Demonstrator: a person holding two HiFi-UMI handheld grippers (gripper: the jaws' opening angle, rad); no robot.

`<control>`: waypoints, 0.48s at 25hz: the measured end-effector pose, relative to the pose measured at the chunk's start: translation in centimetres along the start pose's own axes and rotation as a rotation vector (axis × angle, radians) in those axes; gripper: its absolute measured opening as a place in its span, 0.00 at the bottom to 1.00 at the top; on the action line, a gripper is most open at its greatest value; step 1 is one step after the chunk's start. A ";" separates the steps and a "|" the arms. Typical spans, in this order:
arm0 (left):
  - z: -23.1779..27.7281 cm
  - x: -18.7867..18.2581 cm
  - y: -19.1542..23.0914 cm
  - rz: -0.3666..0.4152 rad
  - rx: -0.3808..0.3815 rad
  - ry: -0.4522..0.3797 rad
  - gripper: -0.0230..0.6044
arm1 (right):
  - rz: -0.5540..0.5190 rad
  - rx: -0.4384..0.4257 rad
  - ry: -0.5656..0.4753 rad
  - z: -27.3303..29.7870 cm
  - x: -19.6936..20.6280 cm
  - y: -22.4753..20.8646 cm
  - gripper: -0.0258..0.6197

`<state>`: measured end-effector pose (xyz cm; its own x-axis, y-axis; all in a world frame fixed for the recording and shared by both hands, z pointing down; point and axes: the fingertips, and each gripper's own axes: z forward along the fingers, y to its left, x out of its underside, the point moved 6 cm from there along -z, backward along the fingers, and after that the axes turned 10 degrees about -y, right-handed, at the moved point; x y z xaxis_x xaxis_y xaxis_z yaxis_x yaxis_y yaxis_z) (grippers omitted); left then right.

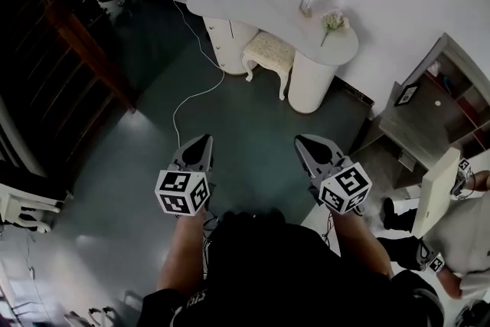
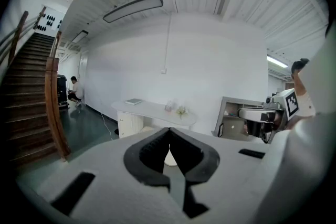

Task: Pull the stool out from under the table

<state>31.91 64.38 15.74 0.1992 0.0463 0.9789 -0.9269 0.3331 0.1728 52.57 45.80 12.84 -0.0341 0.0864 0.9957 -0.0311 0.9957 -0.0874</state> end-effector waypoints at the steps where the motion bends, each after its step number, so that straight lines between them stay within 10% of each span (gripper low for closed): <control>1: -0.1 0.0 -0.5 0.000 -0.005 -0.001 0.05 | -0.001 -0.005 0.002 -0.3 0.1 -0.2 0.05; 12: -0.5 0.6 -1.2 -0.004 -0.059 0.009 0.05 | 0.057 -0.041 0.028 -0.3 1.5 -1.7 0.05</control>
<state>33.27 64.46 16.06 0.2056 0.0528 0.9772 -0.9058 0.3883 0.1696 52.84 44.30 14.45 -0.0063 0.1434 0.9896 0.0110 0.9896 -0.1433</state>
